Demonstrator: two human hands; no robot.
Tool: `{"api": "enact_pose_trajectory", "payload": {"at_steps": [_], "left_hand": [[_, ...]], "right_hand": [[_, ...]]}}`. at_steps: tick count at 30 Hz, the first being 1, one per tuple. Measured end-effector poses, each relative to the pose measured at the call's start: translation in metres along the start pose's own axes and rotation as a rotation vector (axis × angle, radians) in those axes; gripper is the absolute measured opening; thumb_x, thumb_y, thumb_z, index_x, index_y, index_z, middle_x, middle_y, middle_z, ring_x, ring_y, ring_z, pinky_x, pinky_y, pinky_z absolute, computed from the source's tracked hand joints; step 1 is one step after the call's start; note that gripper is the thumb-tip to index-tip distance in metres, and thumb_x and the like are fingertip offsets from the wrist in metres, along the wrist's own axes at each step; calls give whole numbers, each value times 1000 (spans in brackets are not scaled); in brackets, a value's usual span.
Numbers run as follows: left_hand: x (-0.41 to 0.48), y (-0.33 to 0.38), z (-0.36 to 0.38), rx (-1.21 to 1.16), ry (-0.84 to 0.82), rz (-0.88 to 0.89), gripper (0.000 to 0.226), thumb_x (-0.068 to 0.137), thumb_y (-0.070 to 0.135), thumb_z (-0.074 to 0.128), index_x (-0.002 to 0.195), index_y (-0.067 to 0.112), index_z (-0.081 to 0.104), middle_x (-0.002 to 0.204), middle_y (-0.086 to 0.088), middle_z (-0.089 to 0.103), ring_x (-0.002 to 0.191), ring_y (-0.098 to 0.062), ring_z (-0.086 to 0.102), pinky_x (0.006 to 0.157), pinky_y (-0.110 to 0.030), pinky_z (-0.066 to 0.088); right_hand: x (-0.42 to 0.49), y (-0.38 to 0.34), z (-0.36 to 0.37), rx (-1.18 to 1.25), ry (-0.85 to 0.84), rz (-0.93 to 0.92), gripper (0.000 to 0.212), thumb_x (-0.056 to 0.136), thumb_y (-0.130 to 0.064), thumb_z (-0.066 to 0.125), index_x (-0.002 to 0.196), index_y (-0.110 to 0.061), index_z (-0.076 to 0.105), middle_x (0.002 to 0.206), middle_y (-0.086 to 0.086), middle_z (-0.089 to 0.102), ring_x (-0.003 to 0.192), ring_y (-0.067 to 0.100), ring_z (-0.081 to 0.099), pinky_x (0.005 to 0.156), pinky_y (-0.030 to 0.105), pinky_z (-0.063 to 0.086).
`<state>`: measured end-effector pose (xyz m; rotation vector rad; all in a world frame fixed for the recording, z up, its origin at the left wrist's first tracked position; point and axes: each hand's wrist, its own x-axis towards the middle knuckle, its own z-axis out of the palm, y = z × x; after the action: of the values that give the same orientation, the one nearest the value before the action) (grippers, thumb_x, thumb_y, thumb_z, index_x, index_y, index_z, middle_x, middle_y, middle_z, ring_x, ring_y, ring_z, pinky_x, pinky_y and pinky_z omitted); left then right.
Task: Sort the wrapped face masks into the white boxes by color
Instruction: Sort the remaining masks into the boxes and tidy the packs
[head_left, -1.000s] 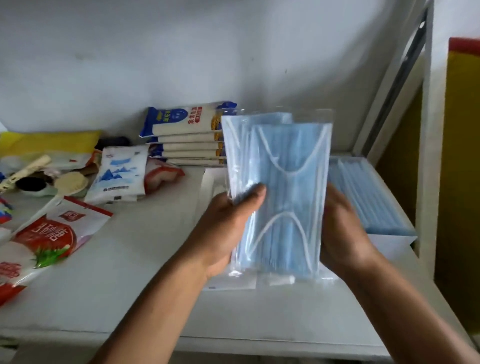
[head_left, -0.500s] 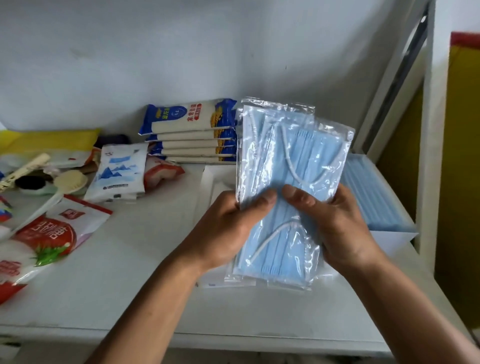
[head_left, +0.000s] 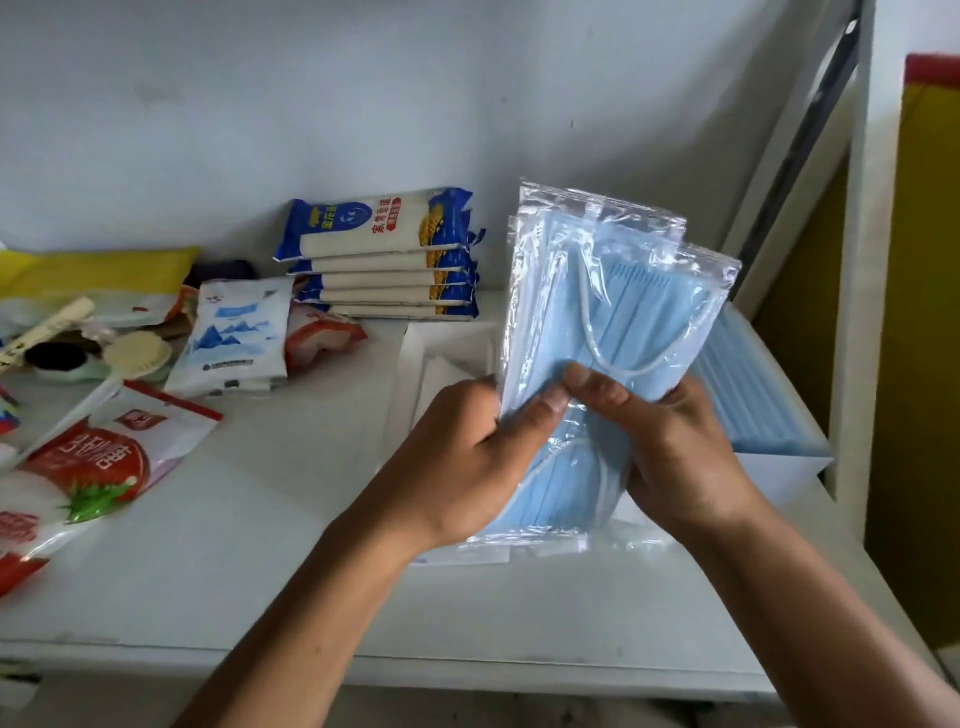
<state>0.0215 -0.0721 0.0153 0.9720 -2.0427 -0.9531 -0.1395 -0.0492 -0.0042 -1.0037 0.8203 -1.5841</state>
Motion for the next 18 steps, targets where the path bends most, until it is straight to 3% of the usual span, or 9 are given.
{"api": "enact_pose_trajectory", "payload": {"at_steps": [4,7,8,10,11,15,18], "left_hand": [[3,2,-4,-116,56,-37,58,91,53,60,54,17,33,46,11,26,45,-5,26,46,-20,23],[11,-1,-22,-129,199,-65,46,91,59,55,58,27,60,59,13,50,60,-2,49,55,-9,31],[14,-5,-31,-179,293,-85,34,93,49,56,72,28,72,65,12,60,68,-2,58,62,-6,38],[17,-17,-50,-282,434,-128,13,90,19,66,87,28,75,77,18,74,83,3,68,76,-6,45],[17,-23,-60,-272,467,-145,18,84,12,70,88,29,76,86,17,76,91,1,69,80,-9,46],[12,-42,-80,-119,537,-230,23,71,19,75,85,37,75,111,4,73,108,-15,66,88,-22,47],[13,-46,-76,8,456,-301,27,79,10,74,88,35,73,117,-3,70,106,-19,65,78,-16,46]], "right_hand": [[3,-3,-3,94,72,62,32,76,-9,72,107,-9,75,113,19,73,104,35,71,86,46,57],[11,-9,-13,210,202,115,50,81,-12,71,130,-7,61,125,17,68,112,35,67,90,51,56],[13,-13,-16,231,238,139,52,82,-14,71,131,-8,60,123,16,69,112,34,68,90,52,56],[17,-19,-23,244,288,176,41,81,-19,70,120,-11,65,110,11,74,102,30,72,85,50,58],[17,-21,-26,242,309,184,35,82,-20,70,116,-14,66,106,9,75,99,29,73,83,50,59],[19,-24,-28,240,389,191,32,84,-20,71,115,-18,66,119,11,73,107,31,70,91,55,55],[20,-23,-27,230,404,201,32,85,-20,71,117,-17,66,121,11,72,108,30,70,92,55,55]]}}
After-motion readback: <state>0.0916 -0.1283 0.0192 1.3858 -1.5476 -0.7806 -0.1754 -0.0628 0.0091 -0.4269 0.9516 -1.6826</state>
